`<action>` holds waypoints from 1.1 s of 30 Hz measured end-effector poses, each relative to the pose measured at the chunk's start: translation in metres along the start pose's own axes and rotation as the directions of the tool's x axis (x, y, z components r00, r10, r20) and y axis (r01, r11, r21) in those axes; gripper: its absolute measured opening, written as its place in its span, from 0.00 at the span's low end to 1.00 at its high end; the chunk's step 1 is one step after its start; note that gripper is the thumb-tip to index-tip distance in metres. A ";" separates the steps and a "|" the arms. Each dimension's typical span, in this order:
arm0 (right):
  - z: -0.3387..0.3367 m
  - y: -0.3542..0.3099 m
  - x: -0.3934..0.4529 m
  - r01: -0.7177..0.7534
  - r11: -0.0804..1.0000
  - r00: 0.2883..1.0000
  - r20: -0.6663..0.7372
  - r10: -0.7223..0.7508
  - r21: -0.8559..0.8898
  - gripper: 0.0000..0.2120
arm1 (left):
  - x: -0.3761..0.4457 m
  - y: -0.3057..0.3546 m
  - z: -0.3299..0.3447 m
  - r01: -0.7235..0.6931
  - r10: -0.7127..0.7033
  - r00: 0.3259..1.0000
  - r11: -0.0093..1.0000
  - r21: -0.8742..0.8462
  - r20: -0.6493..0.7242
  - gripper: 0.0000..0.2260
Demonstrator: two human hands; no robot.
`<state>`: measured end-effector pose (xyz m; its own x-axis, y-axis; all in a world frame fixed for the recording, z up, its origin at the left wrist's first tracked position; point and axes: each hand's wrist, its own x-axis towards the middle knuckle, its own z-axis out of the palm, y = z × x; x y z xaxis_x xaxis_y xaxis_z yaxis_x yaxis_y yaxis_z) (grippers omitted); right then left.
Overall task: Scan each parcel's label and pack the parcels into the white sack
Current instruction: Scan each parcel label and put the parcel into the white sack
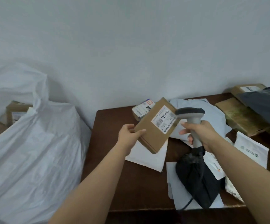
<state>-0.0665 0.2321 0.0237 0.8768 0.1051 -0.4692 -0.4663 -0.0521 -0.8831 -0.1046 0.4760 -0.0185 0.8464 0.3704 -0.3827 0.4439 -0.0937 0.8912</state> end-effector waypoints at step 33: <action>0.173 -0.101 -0.145 0.533 0.829 0.784 0.464 -0.411 -0.167 0.11 | -0.051 0.097 -0.293 -0.443 0.570 0.726 0.816 0.373 -0.385 0.14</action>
<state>-0.1671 0.3939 0.1818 0.8250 0.5651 -0.0033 0.1006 -0.1527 -0.9831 -0.1907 0.7190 0.1591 0.7544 0.5711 0.3238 0.0972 -0.5849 0.8053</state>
